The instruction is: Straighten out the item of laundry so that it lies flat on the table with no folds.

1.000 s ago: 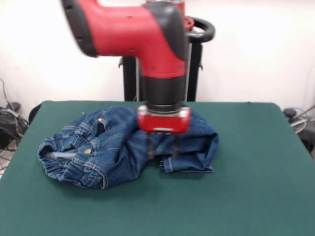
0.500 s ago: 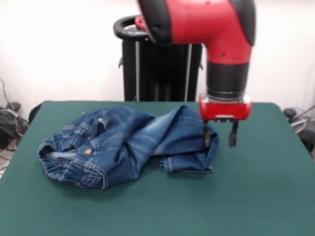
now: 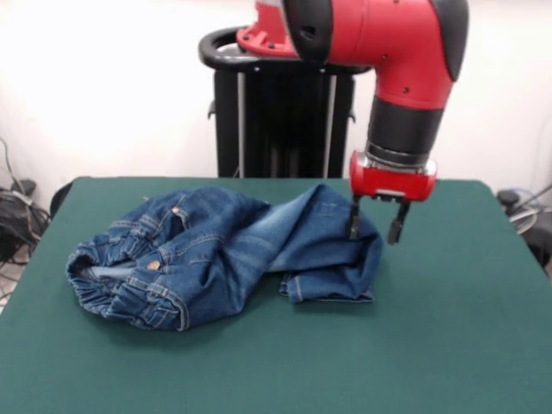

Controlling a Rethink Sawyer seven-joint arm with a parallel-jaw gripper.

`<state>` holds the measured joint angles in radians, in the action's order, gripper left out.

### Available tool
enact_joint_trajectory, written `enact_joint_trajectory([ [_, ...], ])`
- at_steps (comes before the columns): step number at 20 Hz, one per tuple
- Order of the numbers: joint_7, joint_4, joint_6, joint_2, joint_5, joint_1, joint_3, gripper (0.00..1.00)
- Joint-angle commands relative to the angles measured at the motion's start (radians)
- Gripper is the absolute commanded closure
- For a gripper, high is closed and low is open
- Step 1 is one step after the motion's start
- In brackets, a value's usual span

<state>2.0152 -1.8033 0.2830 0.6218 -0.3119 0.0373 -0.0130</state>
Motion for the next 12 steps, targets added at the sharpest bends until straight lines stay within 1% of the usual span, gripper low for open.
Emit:
enact_joint_trajectory([
  [1,0.339,-0.021,0.018,-0.128,0.069,-0.153,-0.206,0.00],
  [2,0.342,-0.030,-0.004,-0.141,0.079,-0.169,-0.211,0.00],
  [4,0.329,-0.044,-0.059,-0.183,0.105,-0.176,-0.189,0.00],
  [8,0.331,-0.083,-0.208,-0.260,0.170,-0.169,-0.096,0.00],
  [12,0.314,-0.093,-0.279,-0.290,0.232,-0.164,-0.008,0.00],
])
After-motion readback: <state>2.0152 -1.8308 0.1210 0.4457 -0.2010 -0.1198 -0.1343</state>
